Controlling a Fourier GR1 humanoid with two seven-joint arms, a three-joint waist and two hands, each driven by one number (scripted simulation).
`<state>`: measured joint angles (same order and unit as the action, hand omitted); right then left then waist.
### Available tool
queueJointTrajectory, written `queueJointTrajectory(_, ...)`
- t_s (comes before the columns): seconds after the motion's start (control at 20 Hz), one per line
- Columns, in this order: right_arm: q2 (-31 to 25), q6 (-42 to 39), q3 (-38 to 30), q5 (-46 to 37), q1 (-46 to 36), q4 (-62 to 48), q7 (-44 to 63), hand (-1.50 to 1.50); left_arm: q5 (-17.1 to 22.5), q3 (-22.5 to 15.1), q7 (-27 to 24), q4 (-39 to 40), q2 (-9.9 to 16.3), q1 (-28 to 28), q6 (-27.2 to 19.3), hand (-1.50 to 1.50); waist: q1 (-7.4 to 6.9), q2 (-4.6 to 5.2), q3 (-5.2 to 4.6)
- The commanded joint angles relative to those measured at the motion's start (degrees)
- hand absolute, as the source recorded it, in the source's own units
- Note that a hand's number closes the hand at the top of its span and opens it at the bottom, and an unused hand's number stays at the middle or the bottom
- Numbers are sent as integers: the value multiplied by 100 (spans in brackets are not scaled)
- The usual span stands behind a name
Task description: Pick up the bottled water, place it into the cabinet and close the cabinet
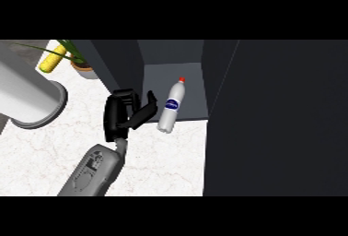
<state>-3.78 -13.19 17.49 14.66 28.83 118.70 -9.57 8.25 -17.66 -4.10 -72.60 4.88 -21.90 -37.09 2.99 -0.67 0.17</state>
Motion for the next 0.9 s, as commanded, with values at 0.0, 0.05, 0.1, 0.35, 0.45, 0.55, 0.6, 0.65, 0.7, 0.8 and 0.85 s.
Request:
queueJointTrajectory(0.0, -39, -15, 43, -66, 80, 7, -21, -150, -84, 315, 237, 1072, 77, -1693, 327, 150, 266, 177, -18)
queueJointTrajectory(0.05, -82, -140, 3, 2, 38, -94, -130, -150, -162, 245, 145, 1250, -20, -1590, 194, 150, 293, 196, -16)
queueJointTrajectory(0.1, 7, -126, 134, -66, 43, -225, -191, -150, -229, 273, 163, 1204, 143, -1644, 179, 150, 279, 193, -14)
queueJointTrajectory(0.35, 34, 9, 108, -145, -222, -159, 26, -150, -690, 10, 219, 1409, 275, -1652, -237, 150, 304, 218, -14)
queueJointTrajectory(0.45, -110, -159, -31, -29, -95, -164, -128, -150, -763, 5, 213, 1516, 485, -1525, -242, 150, 354, 221, -10)
queueJointTrajectory(0.55, 24, 27, 75, -152, -279, -102, 50, -150, -840, 6, 231, 1617, 521, -1516, -387, 150, 329, 243, -20)
queueJointTrajectory(0.6, -70, -99, 69, -47, -34, -119, -36, -150, -927, -11, 228, 1651, 576, -1542, -460, 150, 334, 211, -15)
queueJointTrajectory(0.65, 1, -117, 93, -45, -95, -201, -154, -150, -1035, -114, 315, 1749, 442, -1513, -666, 150, 384, 228, -9)
queueJointTrajectory(0.7, -74, -78, 63, -71, -43, -7, -35, -150, -1020, -52, 282, 1741, 550, -1501, -656, 150, 401, 228, -18)
queueJointTrajectory(0.8, -57, -133, 72, -42, -128, -162, -82, -150, -1117, -112, 255, 1793, 503, -1529, -803, -150, 376, 244, -17)
queueJointTrajectory(0.85, -5, -68, 157, -65, 20, -133, -71, -150, -1135, -133, 331, 1776, 579, -1519, -783, -150, 381, 227, -17)
